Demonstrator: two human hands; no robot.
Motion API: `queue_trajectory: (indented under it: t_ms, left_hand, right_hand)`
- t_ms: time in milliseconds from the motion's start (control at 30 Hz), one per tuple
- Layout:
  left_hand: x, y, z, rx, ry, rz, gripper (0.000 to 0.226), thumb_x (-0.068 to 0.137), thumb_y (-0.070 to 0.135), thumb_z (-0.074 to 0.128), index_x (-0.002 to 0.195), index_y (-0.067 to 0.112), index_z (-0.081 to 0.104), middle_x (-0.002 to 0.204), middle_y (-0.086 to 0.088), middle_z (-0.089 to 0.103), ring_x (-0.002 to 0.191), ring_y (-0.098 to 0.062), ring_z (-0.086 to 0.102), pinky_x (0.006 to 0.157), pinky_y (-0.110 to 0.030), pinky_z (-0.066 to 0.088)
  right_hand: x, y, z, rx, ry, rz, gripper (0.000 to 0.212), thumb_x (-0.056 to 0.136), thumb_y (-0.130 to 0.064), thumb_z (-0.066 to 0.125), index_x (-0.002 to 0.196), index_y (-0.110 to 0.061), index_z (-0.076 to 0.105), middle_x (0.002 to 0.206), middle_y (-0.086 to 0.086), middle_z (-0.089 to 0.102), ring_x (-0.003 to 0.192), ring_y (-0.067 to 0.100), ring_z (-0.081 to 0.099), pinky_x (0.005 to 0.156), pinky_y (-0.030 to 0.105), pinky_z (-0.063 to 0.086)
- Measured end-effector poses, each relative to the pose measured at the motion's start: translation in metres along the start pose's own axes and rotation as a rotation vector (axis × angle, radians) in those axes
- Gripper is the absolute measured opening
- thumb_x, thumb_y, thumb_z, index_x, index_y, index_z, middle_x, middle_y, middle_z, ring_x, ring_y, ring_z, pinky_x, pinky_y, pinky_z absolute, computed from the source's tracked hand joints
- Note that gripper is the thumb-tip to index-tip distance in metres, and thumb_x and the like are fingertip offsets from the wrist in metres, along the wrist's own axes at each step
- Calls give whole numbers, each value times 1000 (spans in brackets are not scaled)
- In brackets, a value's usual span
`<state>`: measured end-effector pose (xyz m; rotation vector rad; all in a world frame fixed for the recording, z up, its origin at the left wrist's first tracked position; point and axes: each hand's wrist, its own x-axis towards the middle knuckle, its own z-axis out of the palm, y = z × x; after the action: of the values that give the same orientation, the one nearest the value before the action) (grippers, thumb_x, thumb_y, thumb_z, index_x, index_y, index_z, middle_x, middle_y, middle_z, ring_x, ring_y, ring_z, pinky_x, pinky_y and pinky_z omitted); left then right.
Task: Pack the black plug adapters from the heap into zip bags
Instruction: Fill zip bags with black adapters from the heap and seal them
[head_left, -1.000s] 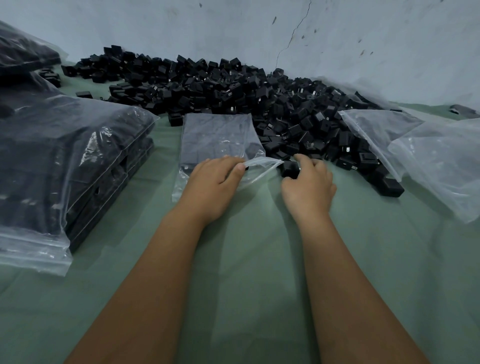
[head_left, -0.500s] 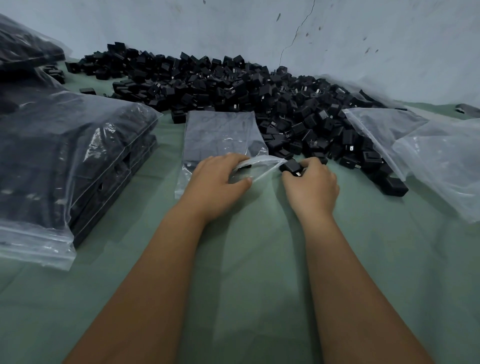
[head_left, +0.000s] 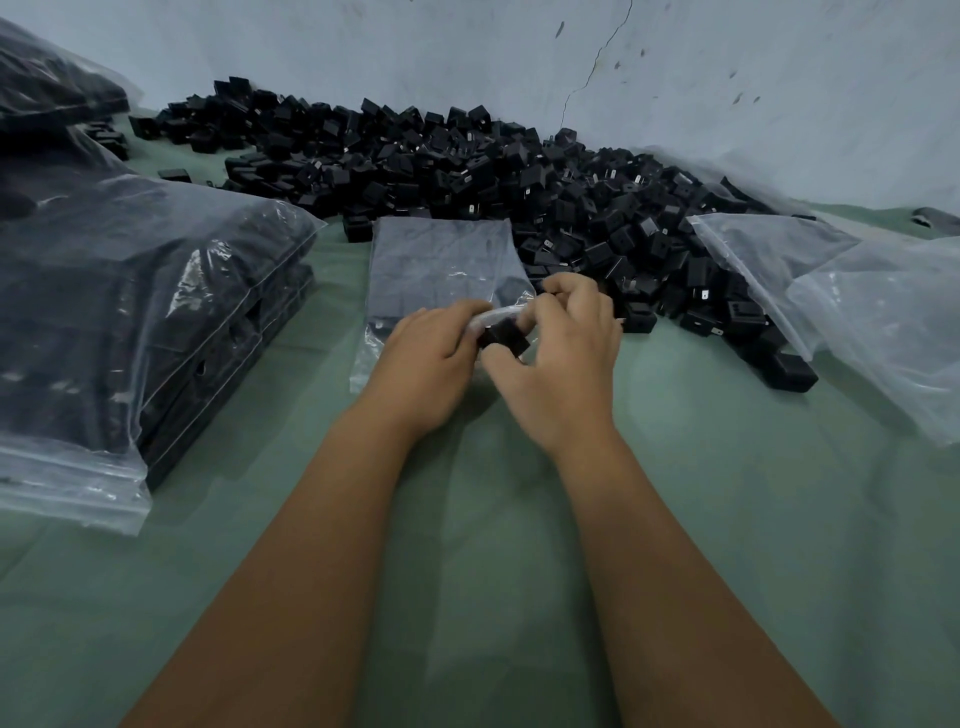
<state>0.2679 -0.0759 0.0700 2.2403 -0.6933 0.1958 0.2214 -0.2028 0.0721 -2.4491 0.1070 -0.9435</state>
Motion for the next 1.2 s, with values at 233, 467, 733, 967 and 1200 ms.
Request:
queue_trajectory:
  t_ms: [233, 467, 733, 967, 1200]
  left_hand:
    - [0, 0, 2, 37, 17, 12, 31, 101, 17, 44, 127, 18, 61, 110, -2, 68, 105, -23, 57, 99, -45, 39]
    - [-2, 0, 1, 116, -21, 67, 39, 88, 9, 62, 126, 17, 60, 120, 0, 65, 112, -23, 55, 102, -42, 37]
    - [-2, 0, 0, 115, -3, 87, 43, 82, 5, 65, 124, 15, 63, 122, -1, 65, 114, -24, 56, 103, -42, 37]
    - [-1, -4, 2, 131, -29, 72, 49, 85, 9, 67, 130, 26, 62, 146, -2, 51, 138, -16, 40, 115, -38, 24]
    - [0, -5, 5, 91, 5, 101, 32, 94, 13, 62, 123, 25, 69, 141, -4, 56, 134, -20, 44, 112, -41, 28]
  right_hand:
    - [1, 7, 3, -518, -62, -46, 49, 75, -58, 51, 95, -14, 62, 119, 3, 47, 113, 24, 38, 100, 40, 26]
    - [3, 10, 5, -599, -38, 58, 48, 77, -61, 56, 93, -16, 63, 110, 3, 50, 109, 23, 41, 101, 42, 29]
    - [4, 14, 5, -352, 3, 213, 56, 63, -56, 63, 98, -16, 45, 105, 2, 46, 101, 24, 45, 82, 36, 35]
    - [6, 21, 5, -216, -86, 227, 32, 76, -43, 64, 91, -23, 46, 92, -5, 48, 95, 22, 47, 78, 31, 33]
    - [7, 23, 3, -173, -140, 264, 30, 71, -41, 63, 88, -26, 44, 90, -9, 49, 87, 16, 42, 75, 31, 32]
